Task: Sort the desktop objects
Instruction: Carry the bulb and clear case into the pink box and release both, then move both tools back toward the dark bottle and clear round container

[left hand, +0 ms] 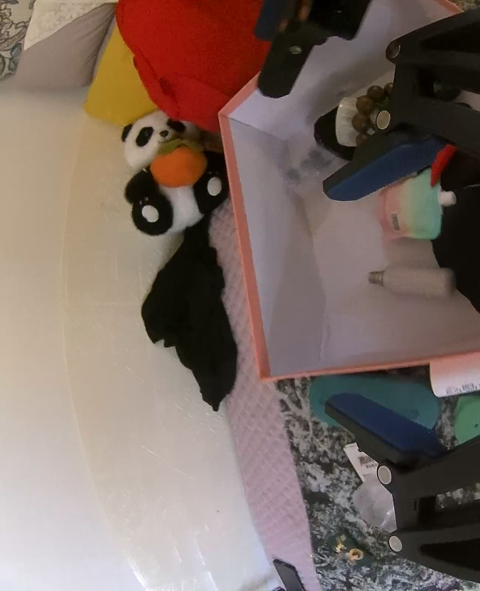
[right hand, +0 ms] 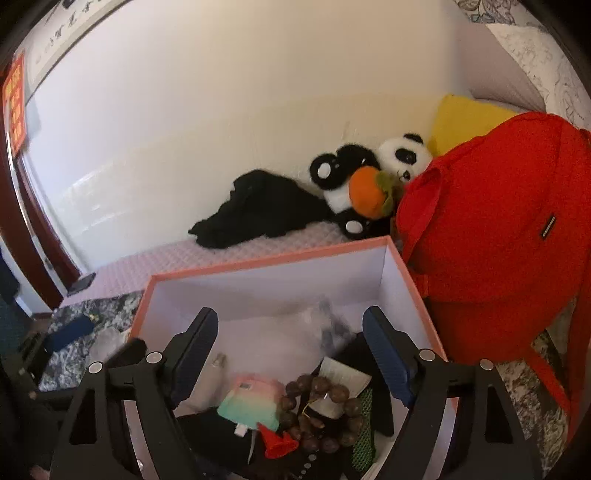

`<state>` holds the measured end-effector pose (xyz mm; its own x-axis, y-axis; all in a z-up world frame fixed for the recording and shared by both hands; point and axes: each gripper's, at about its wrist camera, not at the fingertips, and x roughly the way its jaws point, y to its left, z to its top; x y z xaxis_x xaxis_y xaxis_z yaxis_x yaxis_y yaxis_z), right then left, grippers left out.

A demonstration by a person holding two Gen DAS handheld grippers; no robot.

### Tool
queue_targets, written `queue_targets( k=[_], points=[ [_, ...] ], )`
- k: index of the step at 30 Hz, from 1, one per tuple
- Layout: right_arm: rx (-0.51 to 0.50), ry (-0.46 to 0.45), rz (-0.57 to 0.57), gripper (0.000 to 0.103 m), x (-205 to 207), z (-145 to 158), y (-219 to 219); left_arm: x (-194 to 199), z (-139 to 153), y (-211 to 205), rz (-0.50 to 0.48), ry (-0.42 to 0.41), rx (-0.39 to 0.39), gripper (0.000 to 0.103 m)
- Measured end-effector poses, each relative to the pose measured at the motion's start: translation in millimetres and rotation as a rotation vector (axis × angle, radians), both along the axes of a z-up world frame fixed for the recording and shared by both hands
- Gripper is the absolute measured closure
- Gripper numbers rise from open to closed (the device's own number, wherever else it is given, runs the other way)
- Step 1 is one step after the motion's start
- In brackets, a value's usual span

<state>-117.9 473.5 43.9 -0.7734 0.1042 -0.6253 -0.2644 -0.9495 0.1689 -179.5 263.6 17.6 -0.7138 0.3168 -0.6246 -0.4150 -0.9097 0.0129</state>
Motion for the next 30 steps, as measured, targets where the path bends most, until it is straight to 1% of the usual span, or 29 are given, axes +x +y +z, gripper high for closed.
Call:
queue_targets(
  k=[4, 10, 14, 18, 23, 26, 30],
  points=[
    [-0.006, 0.001, 0.009, 0.019, 14.7, 2.6, -14.9, 9.1, 7.6, -20.8, 0.025, -0.003, 0.014, 0.014],
    [-0.004, 0.048, 0.034, 0.016, 57.3, 21.8, -51.8, 38.2, 24.2, -61.2, 0.065, 0.023, 0.01, 0.014],
    [0.009, 0.091, 0.055, 0.016, 94.4, 32.9, -91.7, 72.9, 22.1, -111.2, 0.101, 0.034, -0.004, 0.009],
    [0.018, 0.112, 0.119, 0.016, 128.3, 34.7, -143.4, 108.1, -2.2, -173.8, 0.156, 0.005, -0.04, 0.009],
    [0.017, 0.088, 0.259, 0.016, 146.8, 17.8, -221.3, 135.4, -48.3, -253.7, 0.251, -0.096, -0.044, 0.009],
    [0.025, 0.051, 0.356, 0.016, 140.6, 2.0, -271.1, 139.7, -77.5, -293.6, 0.301, -0.145, -0.07, 0.009],
    [0.019, -0.011, 0.46, 0.016, 111.6, -19.3, -326.7, 129.1, -98.2, -318.5, 0.288, -0.15, -0.08, 0.009]
  ],
)
